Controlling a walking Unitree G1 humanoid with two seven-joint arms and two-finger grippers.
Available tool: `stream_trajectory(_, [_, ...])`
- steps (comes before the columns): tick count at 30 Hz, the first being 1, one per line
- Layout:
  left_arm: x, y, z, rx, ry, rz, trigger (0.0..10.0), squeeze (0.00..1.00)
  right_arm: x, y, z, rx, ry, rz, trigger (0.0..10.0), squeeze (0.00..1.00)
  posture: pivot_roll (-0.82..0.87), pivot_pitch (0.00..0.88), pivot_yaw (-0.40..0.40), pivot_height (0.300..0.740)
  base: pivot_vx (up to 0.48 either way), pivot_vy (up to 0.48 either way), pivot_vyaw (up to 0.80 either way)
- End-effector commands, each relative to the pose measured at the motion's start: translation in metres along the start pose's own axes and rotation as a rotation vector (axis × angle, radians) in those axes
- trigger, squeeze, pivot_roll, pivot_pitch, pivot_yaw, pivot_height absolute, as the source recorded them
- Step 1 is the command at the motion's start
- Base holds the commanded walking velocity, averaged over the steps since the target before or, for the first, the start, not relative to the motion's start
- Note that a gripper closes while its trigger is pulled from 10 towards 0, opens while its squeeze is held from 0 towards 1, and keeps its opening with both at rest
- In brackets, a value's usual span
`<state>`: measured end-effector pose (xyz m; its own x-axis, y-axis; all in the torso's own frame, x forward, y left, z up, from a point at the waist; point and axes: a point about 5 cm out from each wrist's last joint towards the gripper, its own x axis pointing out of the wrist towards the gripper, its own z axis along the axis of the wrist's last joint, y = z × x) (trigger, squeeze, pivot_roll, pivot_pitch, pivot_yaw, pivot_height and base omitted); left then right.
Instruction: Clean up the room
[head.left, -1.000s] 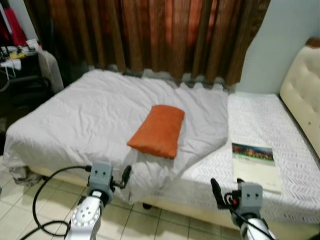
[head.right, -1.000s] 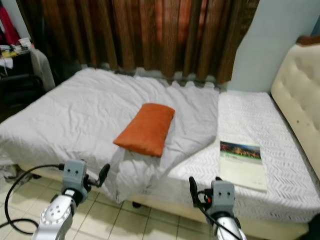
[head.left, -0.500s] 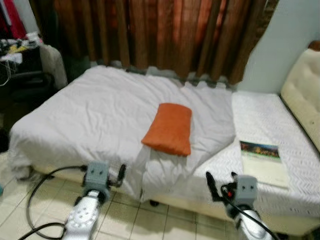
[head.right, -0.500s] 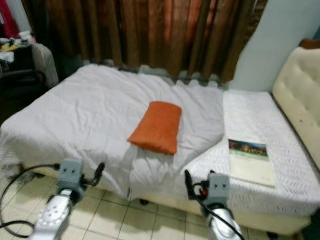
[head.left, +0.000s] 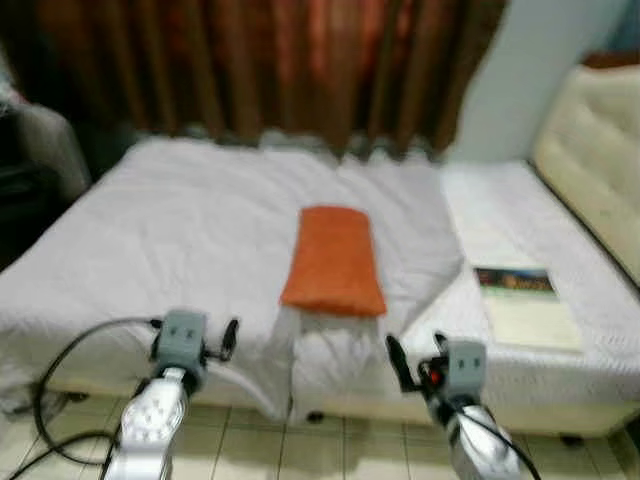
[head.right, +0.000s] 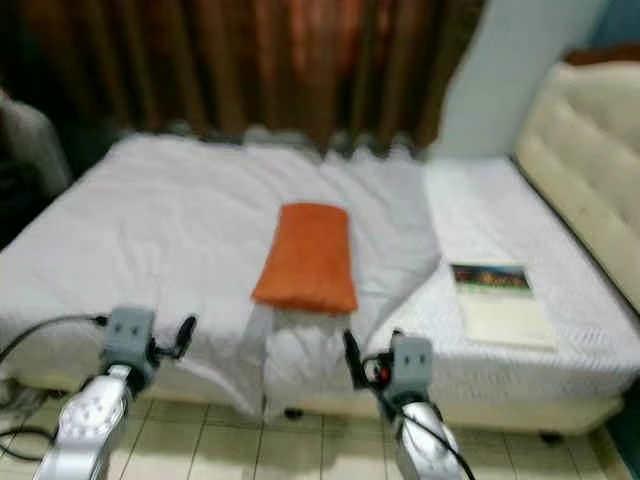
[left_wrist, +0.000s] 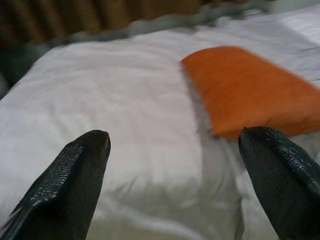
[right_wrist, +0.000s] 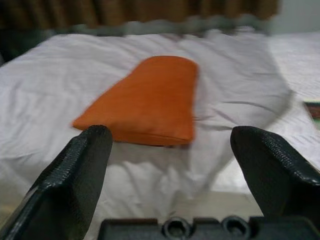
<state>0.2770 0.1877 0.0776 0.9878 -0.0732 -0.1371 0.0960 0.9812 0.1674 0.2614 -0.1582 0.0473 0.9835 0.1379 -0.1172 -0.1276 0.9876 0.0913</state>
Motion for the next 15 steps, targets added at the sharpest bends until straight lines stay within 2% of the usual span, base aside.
stream_trajectory(1, [0.0055,-0.0131,0.0058,-0.012,-0.017,-0.046,10.0,0.0,-0.0047,-0.0143,-0.0034,-0.013,0.019,-0.043,10.0,0.0,0.04,0.026,-0.037,0.74,0.334,0.345,-0.79])
stream_trajectory(8, [0.0067,-0.0171,0.0051,-0.015,-0.011,-0.045,10.0,0.0,0.0003,-0.0146,-0.0033,-0.026,0.022,-0.034,10.0,0.0,0.05,0.013,-0.045,0.74,0.336,0.343,-0.79])
stream_trajectory(11, [0.0066,-0.017,0.0043,-0.018,-0.01,-0.039,10.0,0.0,0.0016,-0.014,-0.0023,-0.029,0.011,-0.028,10.0,0.0,0.05,0.012,-0.049,0.74,0.337,0.341,-0.52])
stream_trajectory(15, [0.0074,-0.0181,0.0035,-0.02,-0.004,-0.032,10.0,0.0,0.0032,-0.0132,-0.0016,-0.033,0.016,-0.012,10.0,0.0,0.05,0.016,-0.055,0.74,0.335,0.344,0.0])
